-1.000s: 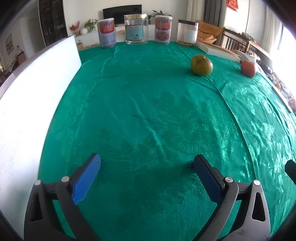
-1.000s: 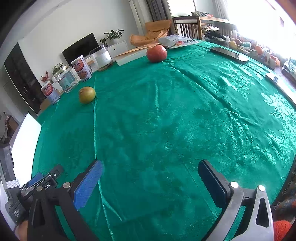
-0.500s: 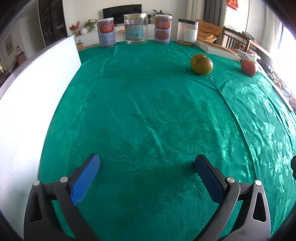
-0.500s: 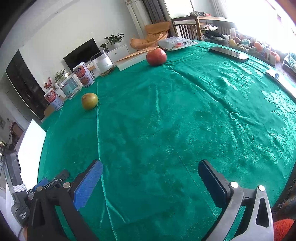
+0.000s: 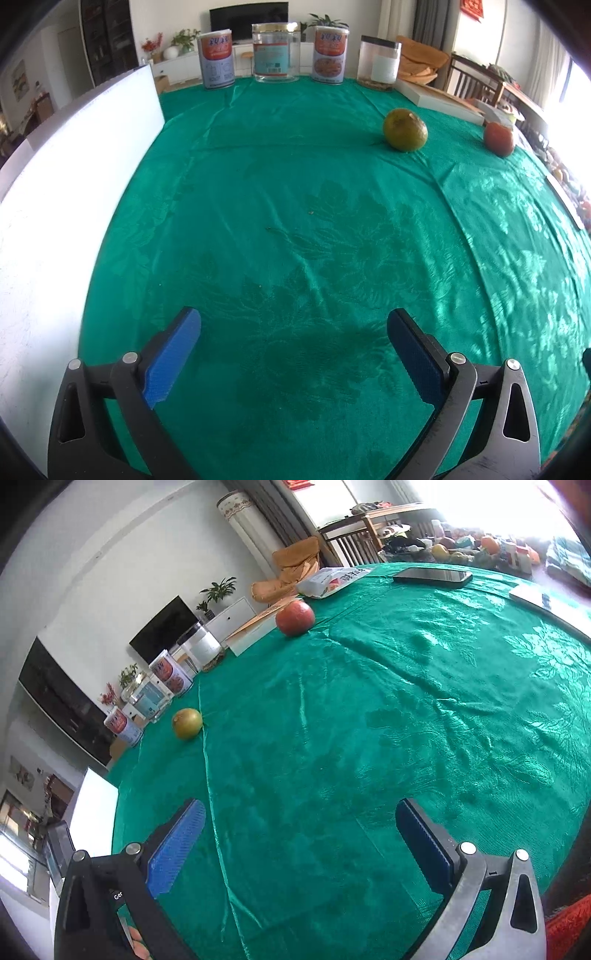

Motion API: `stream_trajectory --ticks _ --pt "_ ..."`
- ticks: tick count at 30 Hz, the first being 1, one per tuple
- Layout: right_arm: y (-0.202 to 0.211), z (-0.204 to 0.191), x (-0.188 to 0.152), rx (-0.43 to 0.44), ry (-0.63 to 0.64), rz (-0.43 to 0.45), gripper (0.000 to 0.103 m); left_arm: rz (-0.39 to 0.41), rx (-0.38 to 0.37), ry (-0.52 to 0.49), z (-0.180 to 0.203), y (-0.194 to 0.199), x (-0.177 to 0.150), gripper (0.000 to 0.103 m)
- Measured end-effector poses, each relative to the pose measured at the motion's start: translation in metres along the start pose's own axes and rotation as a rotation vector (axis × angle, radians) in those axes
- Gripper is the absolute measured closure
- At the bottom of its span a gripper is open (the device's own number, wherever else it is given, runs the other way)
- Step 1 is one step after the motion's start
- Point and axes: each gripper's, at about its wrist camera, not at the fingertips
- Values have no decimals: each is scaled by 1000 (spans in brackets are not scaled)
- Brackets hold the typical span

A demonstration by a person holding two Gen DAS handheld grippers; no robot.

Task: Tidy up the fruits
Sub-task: 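Move both open tools back over the green table, then grasp the yellow-brown wrinkled fruit with the left tool while the right tool grasps the red apple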

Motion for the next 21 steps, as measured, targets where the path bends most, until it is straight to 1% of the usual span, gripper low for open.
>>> stream_trajectory --ticks 3,5,7,9,10,11,12,13,15,18,19,20,21 --pt "0 3 2 10 -17 0 1 42 -70 12 13 14 18 2" --pt "-2 2 2 18 -17 -10 1 36 -138 -6 29 16 39 2" --pt "-3 2 2 26 -16 -17 1 17 -190 -12 47 8 64 2" --pt "-5 2 3 34 -19 -25 1 -14 -231 -20 65 -11 92 2" --pt "-5 3 3 39 -22 -28 1 -24 -235 -32 75 -24 105 2" --pt "-5 4 3 44 -25 -30 1 -27 -216 -46 83 -36 117 2" --pt "-6 4 3 48 -29 -31 1 -23 -180 -58 91 -49 128 2" --pt "-6 5 3 54 -33 -31 1 -9 -135 -66 96 -61 138 2" --pt "-6 7 4 63 -39 -33 1 18 -72 -71 102 -79 150 2" --pt "-10 10 6 77 -48 -48 1 38 -29 -86 107 -98 162 3" --pt "-12 11 6 82 -53 -57 1 46 -22 -94 109 -101 163 4" --pt "-15 11 6 85 -59 -67 1 55 -19 -101 109 -103 164 18" --pt "-17 12 6 88 -64 -75 1 56 -48 -114 108 -104 164 31"
Point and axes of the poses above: each gripper's, at about its wrist camera, not at the fingertips, and y roughly against the way its jaws point, z to its right, x to its top, and after that the axes turned 5 degrees about -z, right-handed
